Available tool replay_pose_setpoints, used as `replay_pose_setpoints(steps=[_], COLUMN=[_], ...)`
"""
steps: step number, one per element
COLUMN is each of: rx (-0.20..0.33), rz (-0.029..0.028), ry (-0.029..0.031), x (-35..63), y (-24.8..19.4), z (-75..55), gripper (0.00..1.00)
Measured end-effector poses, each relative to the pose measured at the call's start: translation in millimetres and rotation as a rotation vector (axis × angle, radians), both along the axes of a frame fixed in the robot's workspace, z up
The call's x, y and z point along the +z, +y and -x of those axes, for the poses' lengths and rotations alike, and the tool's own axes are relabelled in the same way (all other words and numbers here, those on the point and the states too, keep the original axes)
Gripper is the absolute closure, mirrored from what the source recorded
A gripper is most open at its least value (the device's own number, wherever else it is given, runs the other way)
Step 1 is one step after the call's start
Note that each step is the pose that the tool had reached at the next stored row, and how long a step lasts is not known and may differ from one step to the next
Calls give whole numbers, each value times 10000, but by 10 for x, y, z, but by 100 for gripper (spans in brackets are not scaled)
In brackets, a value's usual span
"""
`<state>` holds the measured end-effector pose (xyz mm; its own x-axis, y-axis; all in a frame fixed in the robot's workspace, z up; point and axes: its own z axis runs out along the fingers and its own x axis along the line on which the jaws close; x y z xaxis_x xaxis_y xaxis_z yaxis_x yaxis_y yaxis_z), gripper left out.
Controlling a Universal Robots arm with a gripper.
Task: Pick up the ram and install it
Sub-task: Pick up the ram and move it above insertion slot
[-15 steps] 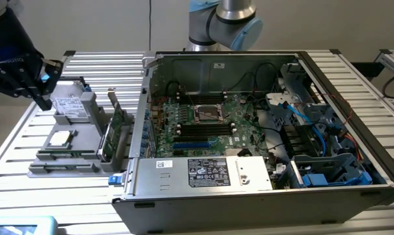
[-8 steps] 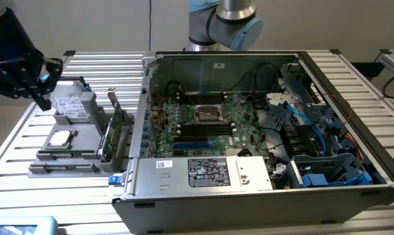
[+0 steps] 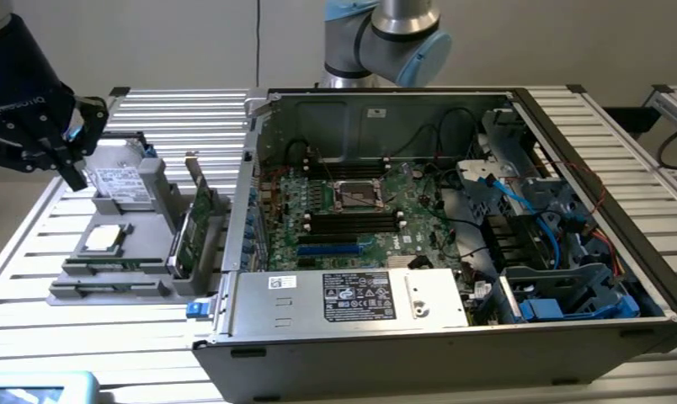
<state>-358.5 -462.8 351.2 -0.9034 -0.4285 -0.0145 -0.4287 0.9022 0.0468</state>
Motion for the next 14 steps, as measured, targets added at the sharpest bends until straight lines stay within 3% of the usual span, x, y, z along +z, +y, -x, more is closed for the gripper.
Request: replay_pose_setpoints(steps=[14], rx=[2551], rz=[0], ry=[0], x=[-6], y=[0], z=[0], gripper=[89])
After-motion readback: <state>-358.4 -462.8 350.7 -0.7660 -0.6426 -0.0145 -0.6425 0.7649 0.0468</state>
